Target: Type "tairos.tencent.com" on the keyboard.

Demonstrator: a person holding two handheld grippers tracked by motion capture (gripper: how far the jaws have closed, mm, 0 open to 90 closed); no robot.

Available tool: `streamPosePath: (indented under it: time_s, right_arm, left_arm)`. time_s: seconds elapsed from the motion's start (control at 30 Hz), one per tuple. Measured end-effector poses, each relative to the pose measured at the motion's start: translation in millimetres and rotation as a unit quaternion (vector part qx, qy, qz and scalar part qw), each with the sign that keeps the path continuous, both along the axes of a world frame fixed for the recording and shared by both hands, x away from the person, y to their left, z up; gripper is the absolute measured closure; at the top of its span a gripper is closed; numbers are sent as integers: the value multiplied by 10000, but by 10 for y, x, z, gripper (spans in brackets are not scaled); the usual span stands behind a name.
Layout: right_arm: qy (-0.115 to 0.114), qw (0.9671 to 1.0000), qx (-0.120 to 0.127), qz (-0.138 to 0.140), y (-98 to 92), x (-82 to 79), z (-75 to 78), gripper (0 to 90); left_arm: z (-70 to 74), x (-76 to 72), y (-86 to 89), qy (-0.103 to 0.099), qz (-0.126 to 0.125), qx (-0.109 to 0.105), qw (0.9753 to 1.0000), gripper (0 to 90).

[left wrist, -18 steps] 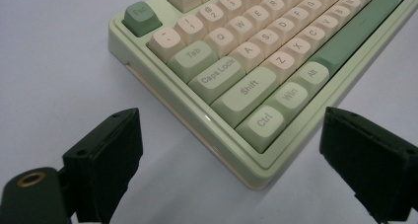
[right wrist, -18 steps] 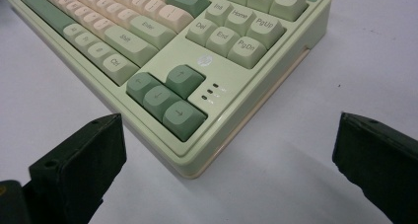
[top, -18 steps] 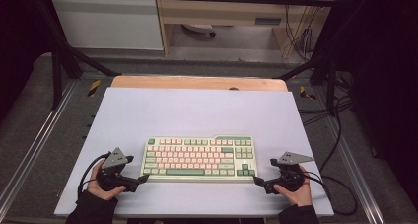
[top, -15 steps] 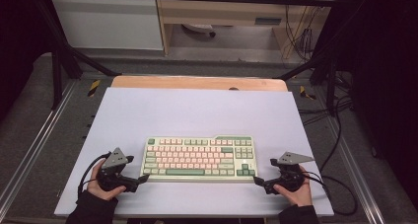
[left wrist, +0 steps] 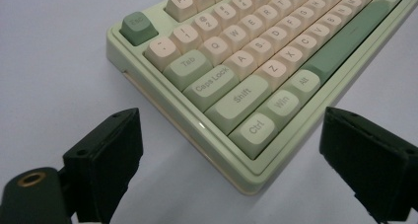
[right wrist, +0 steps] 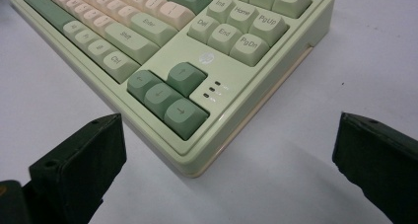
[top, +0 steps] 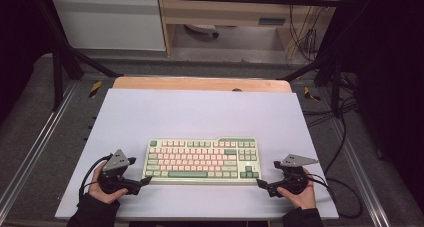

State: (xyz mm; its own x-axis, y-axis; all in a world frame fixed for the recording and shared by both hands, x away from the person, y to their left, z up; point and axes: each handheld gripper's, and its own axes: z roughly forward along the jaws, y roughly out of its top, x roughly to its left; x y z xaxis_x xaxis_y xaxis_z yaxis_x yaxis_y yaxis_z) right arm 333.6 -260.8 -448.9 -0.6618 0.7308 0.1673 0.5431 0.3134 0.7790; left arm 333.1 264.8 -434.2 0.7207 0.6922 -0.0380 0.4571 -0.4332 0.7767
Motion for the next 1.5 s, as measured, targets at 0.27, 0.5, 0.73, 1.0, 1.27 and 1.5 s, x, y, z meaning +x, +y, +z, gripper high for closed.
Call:
streamPosePath:
  time_s: [0.27,0.5,0.73,1.0,1.27,1.5]
  right_arm:
    - [1,10000,2,-15,-2,2,4,4]
    - [7,10000,-7,-10,-1,-2,4,4]
    - [34,10000,-2,-13,5,-3,1,4]
    - [39,10000,-3,-14,5,-4,1,4]
    - [33,10000,-21,-4,8,-2,-4,4]
    - [39,10000,-38,0,7,-1,-5,4]
  left_arm:
    - [30,-5,-33,-15,46,7,10000,123]
    - [50,-1,-82,21,103,-10,9999,166]
    - [106,-12,-140,-30,88,-89,9999,246]
    - [161,-10,-227,-53,107,-154,9998,330]
    - [186,16,-309,51,72,-178,9998,462]
    - [201,36,-375,105,73,-177,9998,560]
